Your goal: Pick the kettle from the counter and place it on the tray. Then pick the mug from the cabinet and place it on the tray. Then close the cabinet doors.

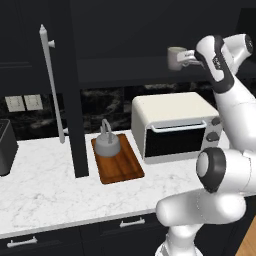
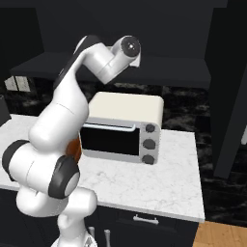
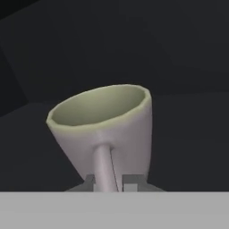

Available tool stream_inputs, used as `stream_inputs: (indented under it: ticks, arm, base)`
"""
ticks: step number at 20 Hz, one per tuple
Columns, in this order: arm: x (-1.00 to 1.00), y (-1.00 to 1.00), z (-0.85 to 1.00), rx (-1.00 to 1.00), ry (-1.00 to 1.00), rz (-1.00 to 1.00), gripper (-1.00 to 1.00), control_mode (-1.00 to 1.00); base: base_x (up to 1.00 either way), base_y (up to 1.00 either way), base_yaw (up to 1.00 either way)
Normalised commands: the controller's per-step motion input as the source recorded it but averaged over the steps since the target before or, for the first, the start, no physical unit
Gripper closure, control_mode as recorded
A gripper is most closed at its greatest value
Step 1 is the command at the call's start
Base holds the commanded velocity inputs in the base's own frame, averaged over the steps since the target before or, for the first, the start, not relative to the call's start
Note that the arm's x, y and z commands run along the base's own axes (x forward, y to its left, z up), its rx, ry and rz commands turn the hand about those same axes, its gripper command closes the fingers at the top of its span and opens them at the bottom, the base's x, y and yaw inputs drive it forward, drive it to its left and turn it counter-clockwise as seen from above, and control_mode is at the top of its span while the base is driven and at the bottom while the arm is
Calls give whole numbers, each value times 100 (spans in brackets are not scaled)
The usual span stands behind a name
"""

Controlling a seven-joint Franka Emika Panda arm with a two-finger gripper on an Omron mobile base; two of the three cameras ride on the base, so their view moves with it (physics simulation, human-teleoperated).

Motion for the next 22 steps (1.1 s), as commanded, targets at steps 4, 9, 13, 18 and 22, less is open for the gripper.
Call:
stream_inputs:
  ticks: [4, 9, 13, 18, 22]
  arm:
    - [-84, 28, 0, 0, -1, 5, 100, -100]
    - [-92, 45, 0, -9, -5, 4, 100, -100]
    - [-88, 50, 0, -10, -2, 0, 100, -100]
    - [-85, 58, 0, -8, 0, -1, 100, -100]
    - [-88, 63, 0, -16, -8, -13, 100, -100]
  base:
    - [0, 0, 0]
    - [0, 0, 0]
    - [0, 0, 0]
    - [0, 0, 0]
    - [0, 0, 0]
